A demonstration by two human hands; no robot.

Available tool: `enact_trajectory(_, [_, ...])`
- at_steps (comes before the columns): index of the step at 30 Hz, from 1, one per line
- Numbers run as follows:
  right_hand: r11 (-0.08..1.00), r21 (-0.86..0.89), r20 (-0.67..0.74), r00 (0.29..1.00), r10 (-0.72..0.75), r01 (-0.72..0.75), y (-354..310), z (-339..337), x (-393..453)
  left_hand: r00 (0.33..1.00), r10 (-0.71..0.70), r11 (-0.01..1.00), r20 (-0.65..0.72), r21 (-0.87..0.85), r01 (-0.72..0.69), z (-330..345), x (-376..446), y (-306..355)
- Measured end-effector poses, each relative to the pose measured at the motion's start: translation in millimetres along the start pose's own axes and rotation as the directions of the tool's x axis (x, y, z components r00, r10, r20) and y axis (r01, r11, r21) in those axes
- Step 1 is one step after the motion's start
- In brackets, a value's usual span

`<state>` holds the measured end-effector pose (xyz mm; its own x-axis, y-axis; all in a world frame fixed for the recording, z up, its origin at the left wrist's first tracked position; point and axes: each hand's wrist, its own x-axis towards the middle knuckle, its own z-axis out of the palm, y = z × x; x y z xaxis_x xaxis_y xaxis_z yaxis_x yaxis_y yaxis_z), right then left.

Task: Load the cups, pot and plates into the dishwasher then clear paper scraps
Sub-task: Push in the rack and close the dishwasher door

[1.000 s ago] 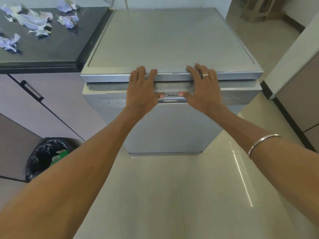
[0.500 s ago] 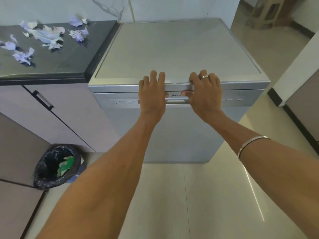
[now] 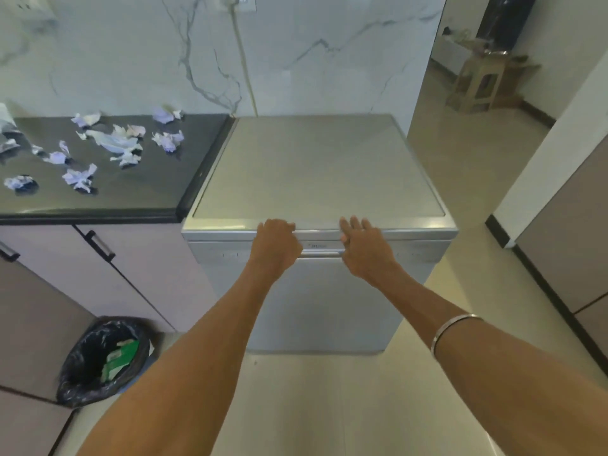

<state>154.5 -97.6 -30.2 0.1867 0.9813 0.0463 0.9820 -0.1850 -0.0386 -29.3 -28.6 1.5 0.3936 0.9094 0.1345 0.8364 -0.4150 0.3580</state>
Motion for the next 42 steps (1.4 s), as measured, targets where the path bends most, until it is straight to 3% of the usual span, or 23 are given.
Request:
enact_trajectory(6, [0.998,-0.06,0.219,0.975,-0.022,0.036,3.6,-26.6,9.8,0.991,-0.105,0.993,0.083,0.058,0.1,-4.7,-0.9,24.0])
enact_trajectory(12, [0.999,0.011,0.298,0.954,0.041,-0.046,5.4,-38.9,23.6,0.995,-0.031,0.989,0.096,0.147,0.017,-10.3,-7.0,25.5])
enact_trajectory(17, [0.991,0.092,0.481,0.876,0.041,-0.098,7.7,-44.6,25.7,0.965,-0.064,0.975,0.255,0.22,0.006,-12.9,-3.9,22.0])
enact_trajectory(20, [0.985,0.088,0.58,0.811,0.071,-0.148,-0.1,-64.1,24.9,0.915,-0.096,0.988,0.391,0.151,0.039,-36.6,0.5,27.8])
enact_trajectory(32, [0.948,0.175,0.432,0.886,0.168,-0.265,-10.7,-109.9,95.2,0.932,-0.051,0.997,0.359,0.067,0.029,-74.7,89.7,5.8])
enact_trajectory(42, [0.961,0.158,0.351,0.922,0.161,-0.228,-0.2,-130.6,212.0,0.964,-0.033,0.998,0.263,0.053,0.02,-79.2,211.4,0.3])
